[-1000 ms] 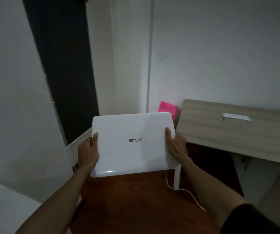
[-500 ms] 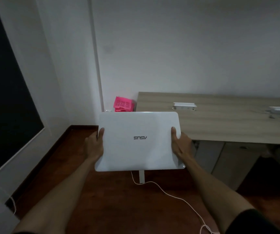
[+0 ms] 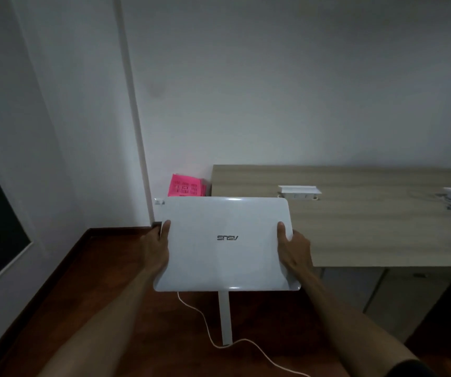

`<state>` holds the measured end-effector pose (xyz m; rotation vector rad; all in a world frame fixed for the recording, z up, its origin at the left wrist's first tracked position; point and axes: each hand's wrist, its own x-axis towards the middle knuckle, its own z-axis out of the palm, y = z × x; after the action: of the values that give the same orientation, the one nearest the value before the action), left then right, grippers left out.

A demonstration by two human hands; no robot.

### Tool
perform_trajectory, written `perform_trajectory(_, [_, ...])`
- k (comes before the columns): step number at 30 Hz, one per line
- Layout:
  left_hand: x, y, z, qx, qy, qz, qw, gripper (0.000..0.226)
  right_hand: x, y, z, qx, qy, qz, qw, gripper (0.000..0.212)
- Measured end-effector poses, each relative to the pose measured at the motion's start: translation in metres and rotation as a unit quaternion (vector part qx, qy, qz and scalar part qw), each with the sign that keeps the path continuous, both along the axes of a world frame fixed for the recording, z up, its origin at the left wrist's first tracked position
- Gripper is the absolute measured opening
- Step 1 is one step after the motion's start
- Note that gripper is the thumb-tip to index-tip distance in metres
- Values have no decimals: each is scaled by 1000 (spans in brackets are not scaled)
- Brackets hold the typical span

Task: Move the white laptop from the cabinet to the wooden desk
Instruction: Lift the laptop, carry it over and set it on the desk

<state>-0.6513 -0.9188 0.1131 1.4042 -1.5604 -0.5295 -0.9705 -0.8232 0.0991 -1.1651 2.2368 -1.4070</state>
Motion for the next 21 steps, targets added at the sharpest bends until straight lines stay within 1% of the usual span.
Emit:
perform_trajectory(3, [-19,-51,-3,8,-26,-5,1000,56,-18,-41,-2,6,-5,-5,1000,69])
perform_trajectory(6, [-46,-104,-15,30,-26,-20,999,61,-46,-82,-11,20,-17,-4,1000,68])
perform_trajectory(11, [-107,-192,-44,38,-38,-25,998,57,-109,-167,-40,48,-50,7,998,75])
perform_trajectory(14, [-145,-247,-63,60,-42,-15,997,58,-146,-221,-58,69,-63,25,995,70])
perform_trajectory(17, [-178,-292,-78,90,-25,-16,995,59,-185,-268,-69,111,-66,48,991,67])
perform_trajectory(21, [-210,-345,-100,113,-33,-15,993,56,-229,-326,-87,180,-39,77,980,72])
